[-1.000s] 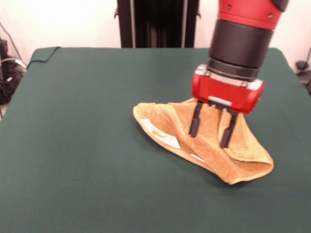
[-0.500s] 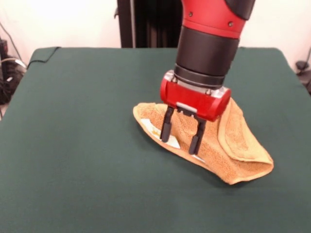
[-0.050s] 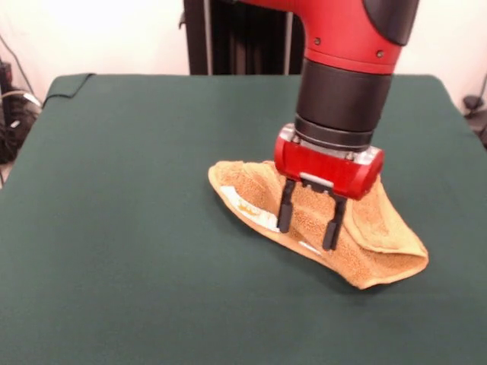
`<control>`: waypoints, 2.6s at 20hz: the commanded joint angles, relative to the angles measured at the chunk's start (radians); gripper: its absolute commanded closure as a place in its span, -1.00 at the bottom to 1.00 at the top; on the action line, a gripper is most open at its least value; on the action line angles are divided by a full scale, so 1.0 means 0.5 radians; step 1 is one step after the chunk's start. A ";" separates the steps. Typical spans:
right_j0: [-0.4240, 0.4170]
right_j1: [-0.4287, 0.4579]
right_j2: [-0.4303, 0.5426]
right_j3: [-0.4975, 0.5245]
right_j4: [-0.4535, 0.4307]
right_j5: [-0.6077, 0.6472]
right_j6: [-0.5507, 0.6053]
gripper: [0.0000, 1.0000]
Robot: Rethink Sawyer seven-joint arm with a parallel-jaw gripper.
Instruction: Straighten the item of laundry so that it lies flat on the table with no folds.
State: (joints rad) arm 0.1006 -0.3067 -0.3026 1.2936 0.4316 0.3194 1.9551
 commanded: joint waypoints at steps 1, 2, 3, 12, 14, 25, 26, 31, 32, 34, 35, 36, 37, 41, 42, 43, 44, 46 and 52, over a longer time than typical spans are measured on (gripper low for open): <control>0.076 -0.003 0.325 0.146 -0.055 0.211 0.203 -1.00; 0.073 -0.003 0.331 0.148 -0.055 0.206 0.201 -1.00; 0.069 -0.003 0.336 0.150 -0.056 0.202 0.200 -1.00; 0.032 -0.002 0.394 0.147 -0.065 0.187 0.173 -1.00; 0.021 -0.003 0.416 0.149 -0.071 0.176 0.161 -1.00; -0.116 -0.133 0.671 0.317 -0.194 0.180 -0.028 -1.00; -0.118 -0.171 0.665 0.352 -0.214 0.213 -0.028 -1.00; -0.182 -0.410 0.662 0.653 -0.348 0.287 -0.070 -1.00; -0.228 -0.450 0.697 0.717 -0.379 0.280 -0.106 -1.00; -0.300 -0.519 0.753 0.813 -0.434 0.277 -0.153 -1.00; -0.335 -0.552 0.781 0.858 -0.460 0.278 -0.170 -1.00; -0.370 -0.586 0.808 0.904 -0.485 0.280 -0.187 -1.00; -0.399 -0.617 0.831 0.938 -0.507 0.289 -0.201 -1.00; -0.452 -0.715 0.870 1.021 -0.585 0.340 -0.160 -1.00; -0.466 -0.720 0.881 1.022 -0.607 0.347 -0.153 -1.00; -0.477 -0.711 0.891 1.016 -0.632 0.336 -0.148 -1.00; -0.488 -0.703 0.901 1.010 -0.657 0.325 -0.143 -1.00; -0.479 -0.665 0.891 0.982 -0.737 0.236 -0.125 -1.00; -0.503 -0.648 0.965 1.005 -0.845 0.103 -0.059 -1.00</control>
State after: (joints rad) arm -0.1617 -0.6555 0.0151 1.6642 0.0667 0.3555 1.9551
